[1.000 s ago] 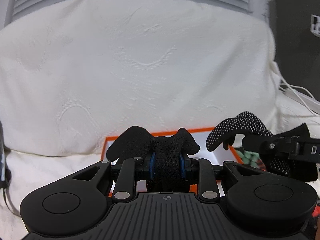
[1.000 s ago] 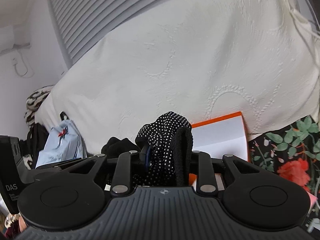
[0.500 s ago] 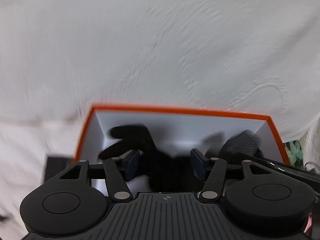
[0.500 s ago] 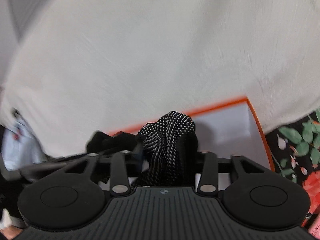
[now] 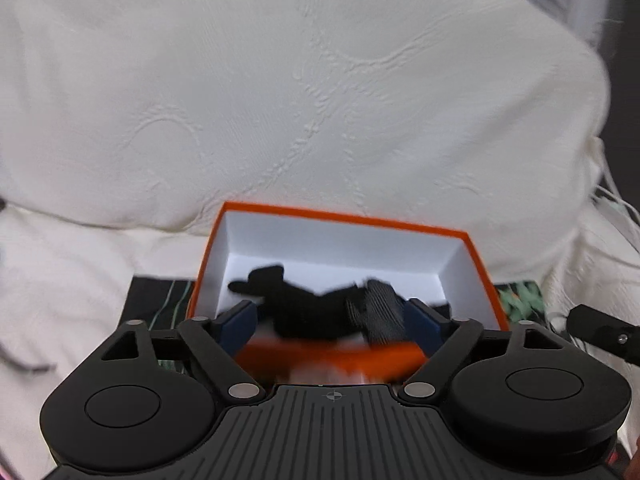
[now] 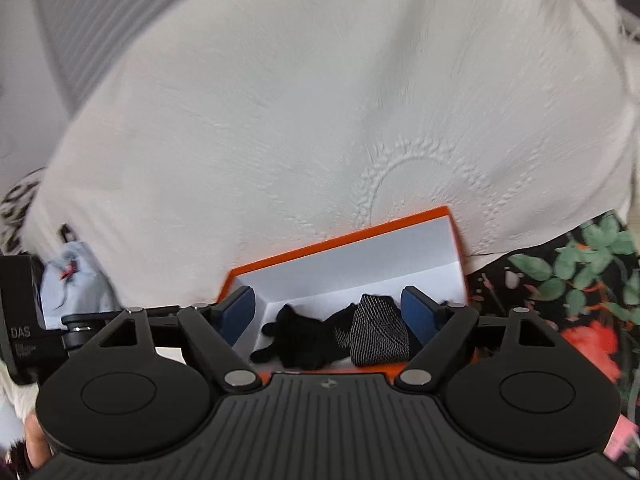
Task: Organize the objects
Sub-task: 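Grasp the clear plastic jar with the right tool while the left tool grasps white crumpled paper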
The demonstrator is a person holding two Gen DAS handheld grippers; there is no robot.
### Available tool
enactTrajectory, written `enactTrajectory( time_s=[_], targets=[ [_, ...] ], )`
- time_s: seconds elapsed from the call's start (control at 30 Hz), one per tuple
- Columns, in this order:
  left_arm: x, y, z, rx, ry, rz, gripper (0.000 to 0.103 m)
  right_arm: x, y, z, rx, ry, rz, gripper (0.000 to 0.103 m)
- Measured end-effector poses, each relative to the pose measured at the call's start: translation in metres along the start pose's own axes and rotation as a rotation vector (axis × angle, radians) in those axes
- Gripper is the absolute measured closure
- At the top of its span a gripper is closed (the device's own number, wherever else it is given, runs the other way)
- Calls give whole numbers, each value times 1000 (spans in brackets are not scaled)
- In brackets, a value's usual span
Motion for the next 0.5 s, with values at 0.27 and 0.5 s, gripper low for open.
enactTrajectory(
  time_s=[0.27,0.5],
  targets=[
    [-38,-152,-43,-77,-23,190,0,-6,-107,-99,-163,15,-170,10],
    [-66,-195,-16,-44,9,405,0,-52,-153,-100,-175,-95,-56,3]
  ],
)
Point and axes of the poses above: each gripper's, at about its wrist camera, not at the fingertips, and z roughly the way its jaws point, x to its left, y to its top, the point moved 2 cm from there along z, roughly the way its jaws point, and after that the axes turned 12 degrees about x, right-handed, at the moved point
